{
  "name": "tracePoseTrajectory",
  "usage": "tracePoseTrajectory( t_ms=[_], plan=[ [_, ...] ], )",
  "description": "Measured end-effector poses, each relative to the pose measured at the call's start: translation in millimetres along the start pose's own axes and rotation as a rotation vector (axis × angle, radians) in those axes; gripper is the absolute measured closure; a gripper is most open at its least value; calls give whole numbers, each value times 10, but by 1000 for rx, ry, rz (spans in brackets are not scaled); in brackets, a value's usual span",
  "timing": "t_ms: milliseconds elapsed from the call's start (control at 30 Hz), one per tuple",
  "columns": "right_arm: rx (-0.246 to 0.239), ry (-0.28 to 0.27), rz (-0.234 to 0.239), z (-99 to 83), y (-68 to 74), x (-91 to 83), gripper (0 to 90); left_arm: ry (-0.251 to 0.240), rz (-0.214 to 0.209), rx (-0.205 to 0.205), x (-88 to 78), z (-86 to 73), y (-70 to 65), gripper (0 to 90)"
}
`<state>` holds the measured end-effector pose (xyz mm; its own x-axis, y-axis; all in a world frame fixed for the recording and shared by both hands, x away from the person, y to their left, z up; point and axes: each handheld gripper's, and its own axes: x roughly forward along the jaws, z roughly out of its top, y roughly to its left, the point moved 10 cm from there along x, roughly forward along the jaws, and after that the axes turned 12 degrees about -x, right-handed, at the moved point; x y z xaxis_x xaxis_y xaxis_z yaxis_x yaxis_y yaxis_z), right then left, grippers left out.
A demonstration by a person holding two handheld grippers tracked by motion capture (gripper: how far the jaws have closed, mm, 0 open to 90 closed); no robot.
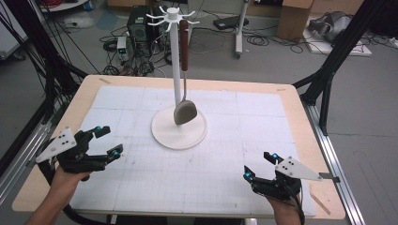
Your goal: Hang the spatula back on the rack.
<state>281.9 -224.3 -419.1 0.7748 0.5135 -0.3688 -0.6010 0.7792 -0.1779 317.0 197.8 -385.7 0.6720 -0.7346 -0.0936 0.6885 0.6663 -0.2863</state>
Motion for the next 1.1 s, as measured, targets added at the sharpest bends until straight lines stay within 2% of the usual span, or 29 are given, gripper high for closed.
tracePoseTrajectory(
  t_ms=[133, 300, 467, 600, 867, 1100],
  plan=[
    [8, -1, 6, -25, 17, -4, 165, -2, 33, -20, -77, -110, 45, 185],
    [-8, -9, 8, 5, 54, -10, 165, -12, 49, -63, -190, -177, 89, 185],
    [-13, -5, 3, 7, 66, -12, 165, 2, 48, -71, -249, -247, 75, 186],
    [-1, -10, -13, 20, 72, -36, 166, -10, 45, -80, -282, -236, 61, 186],
    [4, -2, -23, 8, 89, -79, 166, -6, 39, -81, -292, -252, 64, 187],
    [8, -4, -27, 2, 75, -81, 166, -10, 48, -97, -300, -249, 118, 187]
  ],
)
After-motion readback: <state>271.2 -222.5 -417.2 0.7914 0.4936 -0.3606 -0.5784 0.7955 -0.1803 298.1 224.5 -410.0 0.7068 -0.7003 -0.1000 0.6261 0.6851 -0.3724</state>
